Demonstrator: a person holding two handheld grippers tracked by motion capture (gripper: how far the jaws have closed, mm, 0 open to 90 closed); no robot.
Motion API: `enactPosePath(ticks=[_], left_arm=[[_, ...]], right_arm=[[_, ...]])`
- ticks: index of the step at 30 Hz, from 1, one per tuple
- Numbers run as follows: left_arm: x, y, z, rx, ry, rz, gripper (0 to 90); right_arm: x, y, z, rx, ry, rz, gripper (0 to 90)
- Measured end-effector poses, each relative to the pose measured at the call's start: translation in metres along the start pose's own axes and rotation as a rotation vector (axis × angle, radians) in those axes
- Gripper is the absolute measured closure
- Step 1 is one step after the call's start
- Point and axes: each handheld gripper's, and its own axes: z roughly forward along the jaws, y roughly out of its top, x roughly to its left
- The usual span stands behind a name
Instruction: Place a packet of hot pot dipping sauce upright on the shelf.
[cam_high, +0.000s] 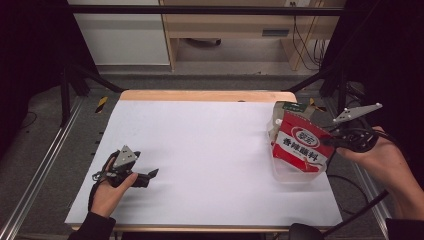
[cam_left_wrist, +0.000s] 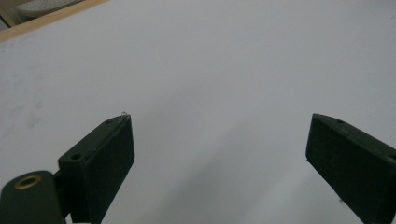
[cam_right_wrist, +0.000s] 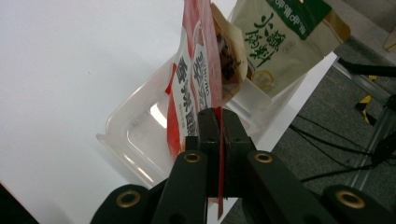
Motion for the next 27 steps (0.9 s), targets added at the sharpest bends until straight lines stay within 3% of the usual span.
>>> enactPosePath(ticks=[9,14,18,21,27], left_arm=[[0.0,0.0,0.0,0.003,0.003,0.001,7.9],[0.0,0.0,0.0,0.003,0.002,0.0,7.9],[-0.001,0.0,0.001,0.003,0.002,0.001,7.9],[0.0,0.0,0.0,0.003,0.002,0.001,7.9],[0.0,0.0,0.0,0.002,0.005,0.002,7.9]], right_arm=[[-0.005,-0.008,0.001,0.013,0.005,0.013,87.1],[-0.004,-0.007,0.001,-0.002,0.007,0.005,77.9],[0.001,0.001,0.001,-0.02,-0.006,-0.002,63.6],[0.006,0.011,-0.001,-0.047,-0.043,-0.02,51.0],[0.019,0.032,-0.002,-0.092,-0.079,-0.036,36.1]])
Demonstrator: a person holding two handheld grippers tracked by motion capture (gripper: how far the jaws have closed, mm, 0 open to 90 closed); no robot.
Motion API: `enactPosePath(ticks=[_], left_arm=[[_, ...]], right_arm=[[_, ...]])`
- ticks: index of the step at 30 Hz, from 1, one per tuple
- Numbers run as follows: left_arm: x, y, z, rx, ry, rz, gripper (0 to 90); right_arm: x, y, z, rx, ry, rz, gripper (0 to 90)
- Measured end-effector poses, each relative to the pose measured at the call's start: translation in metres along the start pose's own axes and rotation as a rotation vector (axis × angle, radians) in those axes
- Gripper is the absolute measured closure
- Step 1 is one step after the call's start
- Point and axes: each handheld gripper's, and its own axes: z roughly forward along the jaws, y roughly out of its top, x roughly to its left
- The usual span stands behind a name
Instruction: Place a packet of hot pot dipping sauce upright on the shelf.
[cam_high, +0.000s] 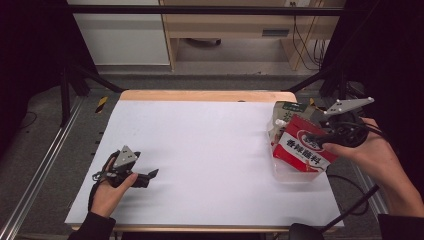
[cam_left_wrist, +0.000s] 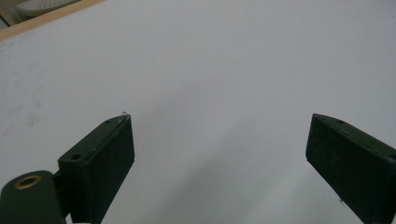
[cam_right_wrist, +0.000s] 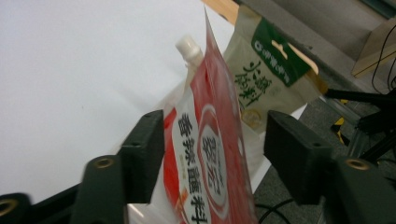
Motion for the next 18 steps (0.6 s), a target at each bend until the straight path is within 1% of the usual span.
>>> enactPosePath(ticks=[3,6,9,15,18], left_arm=[[0.0,0.0,0.0,-0.001,-0.001,0.0,7.9],[0.0,0.0,0.0,0.0,-0.001,0.001,7.9],[0.0,0.0,0.0,0.001,-0.002,0.001,7.9],[0.0,0.0,0.0,0.002,-0.003,0.002,7.9],[0.0,0.0,0.0,0.003,-0.002,0.002,7.9]], right_arm=[[0.008,0.011,0.001,-0.028,-0.016,-0.007,30.5],[0.015,0.021,0.002,-0.043,-0.021,-0.023,28.2],[0.018,0.029,0.003,-0.051,-0.026,-0.033,25.8],[0.021,0.041,0.006,-0.064,-0.039,-0.023,20.0],[0.023,0.047,0.008,-0.067,-0.047,-0.009,17.9]])
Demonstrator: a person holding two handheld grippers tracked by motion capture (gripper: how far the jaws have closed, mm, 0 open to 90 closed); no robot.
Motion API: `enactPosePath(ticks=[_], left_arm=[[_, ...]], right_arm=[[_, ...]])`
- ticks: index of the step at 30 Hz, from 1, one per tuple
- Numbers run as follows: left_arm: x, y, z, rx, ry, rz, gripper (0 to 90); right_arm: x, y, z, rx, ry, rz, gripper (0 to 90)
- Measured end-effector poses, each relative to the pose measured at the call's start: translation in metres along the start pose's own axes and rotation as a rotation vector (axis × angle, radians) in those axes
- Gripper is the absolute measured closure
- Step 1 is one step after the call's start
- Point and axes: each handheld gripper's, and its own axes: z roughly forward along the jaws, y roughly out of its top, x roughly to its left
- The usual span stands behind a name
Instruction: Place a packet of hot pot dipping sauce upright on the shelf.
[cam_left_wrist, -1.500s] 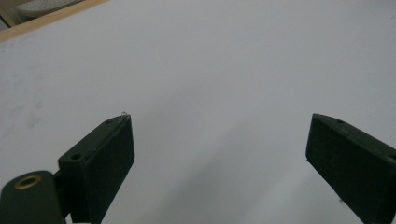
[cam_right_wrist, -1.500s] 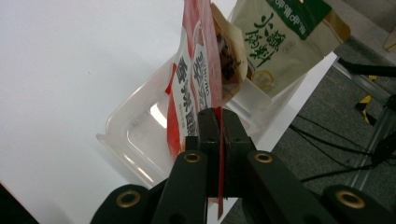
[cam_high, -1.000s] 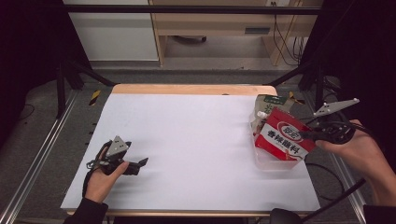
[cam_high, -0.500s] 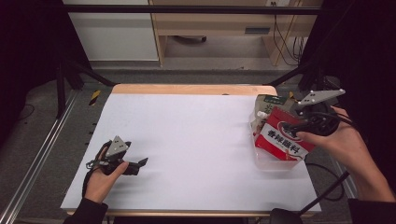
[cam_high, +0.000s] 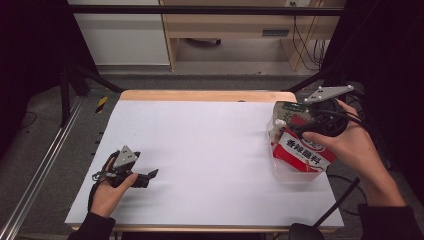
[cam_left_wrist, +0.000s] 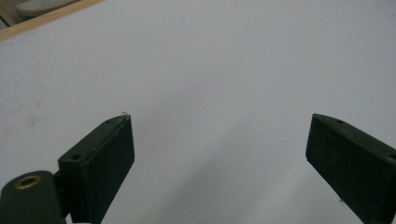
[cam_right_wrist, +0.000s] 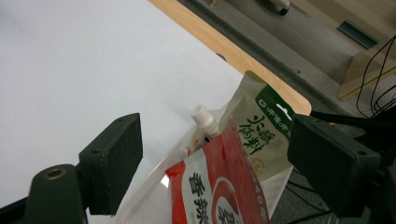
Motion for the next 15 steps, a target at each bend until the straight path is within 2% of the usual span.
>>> enactPosePath(ticks=[15], left_arm=[[0.001,0.0,0.0,-0.003,-0.002,-0.004,7.9]], right_arm=[[0.01,0.038,0.002,-0.069,-0.069,0.077,13.9]])
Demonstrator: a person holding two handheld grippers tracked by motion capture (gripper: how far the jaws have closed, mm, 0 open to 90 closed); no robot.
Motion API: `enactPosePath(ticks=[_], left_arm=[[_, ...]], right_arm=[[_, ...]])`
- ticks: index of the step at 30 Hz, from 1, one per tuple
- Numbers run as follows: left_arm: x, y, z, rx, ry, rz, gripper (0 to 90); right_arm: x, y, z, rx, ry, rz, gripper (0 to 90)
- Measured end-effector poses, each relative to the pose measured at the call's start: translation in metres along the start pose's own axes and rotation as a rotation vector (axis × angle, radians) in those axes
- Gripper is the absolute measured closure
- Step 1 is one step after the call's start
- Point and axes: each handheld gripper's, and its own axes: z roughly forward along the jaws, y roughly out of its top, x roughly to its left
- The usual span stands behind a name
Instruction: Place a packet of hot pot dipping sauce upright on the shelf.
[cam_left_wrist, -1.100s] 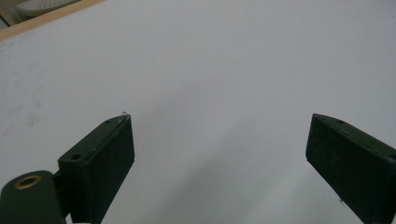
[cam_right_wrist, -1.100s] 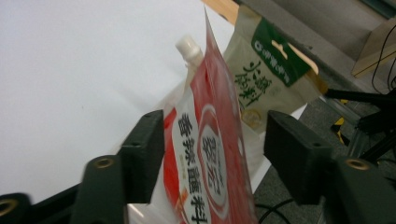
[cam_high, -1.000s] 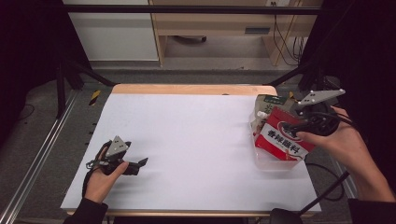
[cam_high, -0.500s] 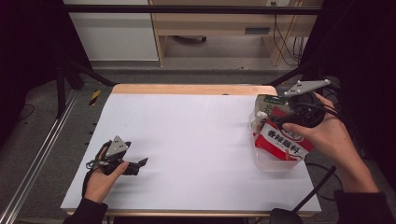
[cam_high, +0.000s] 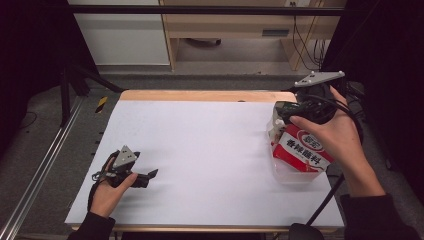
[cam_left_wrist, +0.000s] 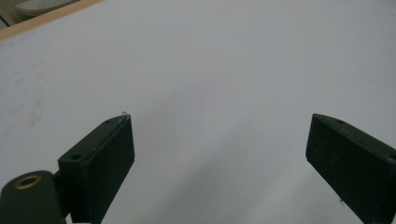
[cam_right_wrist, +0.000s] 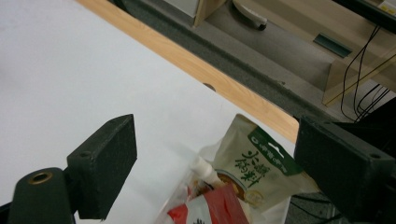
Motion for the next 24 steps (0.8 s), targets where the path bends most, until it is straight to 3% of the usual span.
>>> enactPosePath(ticks=[10,15,24], left_arm=[[-0.001,0.0,0.0,0.002,-0.004,0.003,7.9],[-0.001,0.0,0.001,0.004,-0.003,0.003,7.9],[0.002,-0.002,-0.002,0.003,0.009,-0.009,7.9]], right_arm=[[0.017,0.024,0.009,-0.087,-0.033,0.058,13.4],[0.025,0.033,0.018,-0.127,-0.025,0.088,12.5],[0.045,0.046,0.026,-0.189,-0.021,0.097,11.3]])
